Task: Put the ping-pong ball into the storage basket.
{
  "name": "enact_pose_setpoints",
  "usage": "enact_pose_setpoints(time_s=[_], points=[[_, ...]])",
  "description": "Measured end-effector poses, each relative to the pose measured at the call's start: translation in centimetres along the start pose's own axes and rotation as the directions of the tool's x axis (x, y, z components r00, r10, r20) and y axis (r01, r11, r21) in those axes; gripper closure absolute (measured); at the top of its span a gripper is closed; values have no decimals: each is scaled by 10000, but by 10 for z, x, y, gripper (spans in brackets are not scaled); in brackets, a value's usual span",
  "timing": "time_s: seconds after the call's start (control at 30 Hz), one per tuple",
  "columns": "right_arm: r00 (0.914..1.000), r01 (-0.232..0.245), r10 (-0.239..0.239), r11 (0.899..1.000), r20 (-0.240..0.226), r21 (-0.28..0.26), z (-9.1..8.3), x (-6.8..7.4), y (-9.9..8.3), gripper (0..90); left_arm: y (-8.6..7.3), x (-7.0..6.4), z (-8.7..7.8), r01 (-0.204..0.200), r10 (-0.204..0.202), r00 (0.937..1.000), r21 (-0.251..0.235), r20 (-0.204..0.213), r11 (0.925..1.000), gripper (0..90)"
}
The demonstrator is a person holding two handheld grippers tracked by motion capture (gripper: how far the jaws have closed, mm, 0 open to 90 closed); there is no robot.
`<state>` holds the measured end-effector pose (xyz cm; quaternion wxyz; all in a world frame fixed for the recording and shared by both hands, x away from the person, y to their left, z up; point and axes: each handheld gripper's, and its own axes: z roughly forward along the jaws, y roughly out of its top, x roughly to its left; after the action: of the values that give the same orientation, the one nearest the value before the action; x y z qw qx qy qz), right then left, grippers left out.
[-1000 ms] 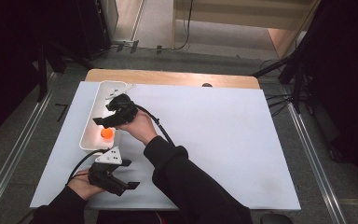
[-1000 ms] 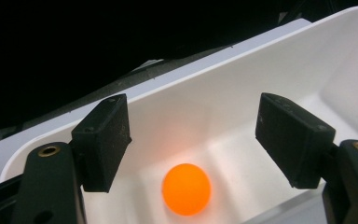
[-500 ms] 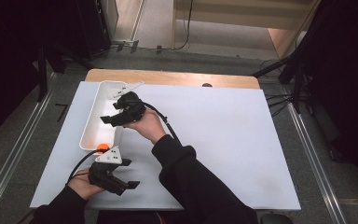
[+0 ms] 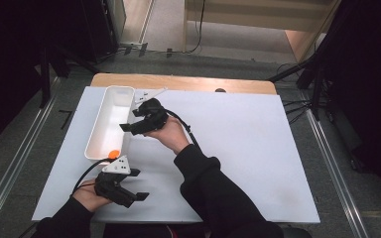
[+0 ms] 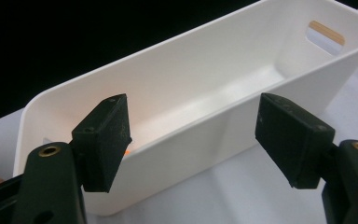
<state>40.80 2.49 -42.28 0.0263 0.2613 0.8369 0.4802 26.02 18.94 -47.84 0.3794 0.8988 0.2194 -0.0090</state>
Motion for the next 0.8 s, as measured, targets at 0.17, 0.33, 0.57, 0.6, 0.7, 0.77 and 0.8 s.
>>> enact_pose_setpoints(time_s=[0.17,0.33,0.57,0.6,0.7,0.77,0.8], points=[[10000,-29,29,10000,7,-58,-10,-2,-5,252,1,0,0,26,-26,10000,11,-4,10000,140],[9999,-42,42,10000,133,-38,-17,-3,-9,252,1,0,0,5,-5,10000,30,4,10000,139],[9999,-71,71,10000,120,27,-27,-4,-13,252,0,1,0,-8,8,10000,34,-18,10000,139],[9999,-104,104,9999,107,-15,-29,-4,-14,252,0,1,0,-10,10,10000,31,-17,10000,139],[9999,-42,42,10000,127,-17,-34,-4,-17,252,0,1,0,23,-23,10000,14,-44,10000,140],[9999,-36,37,10000,150,-86,-38,-4,-19,252,0,1,0,3,-3,10000,28,-49,10000,139],[9999,-53,54,10000,137,-80,-40,-4,-20,252,0,1,0,4,-4,10000,38,-50,10000,139]])
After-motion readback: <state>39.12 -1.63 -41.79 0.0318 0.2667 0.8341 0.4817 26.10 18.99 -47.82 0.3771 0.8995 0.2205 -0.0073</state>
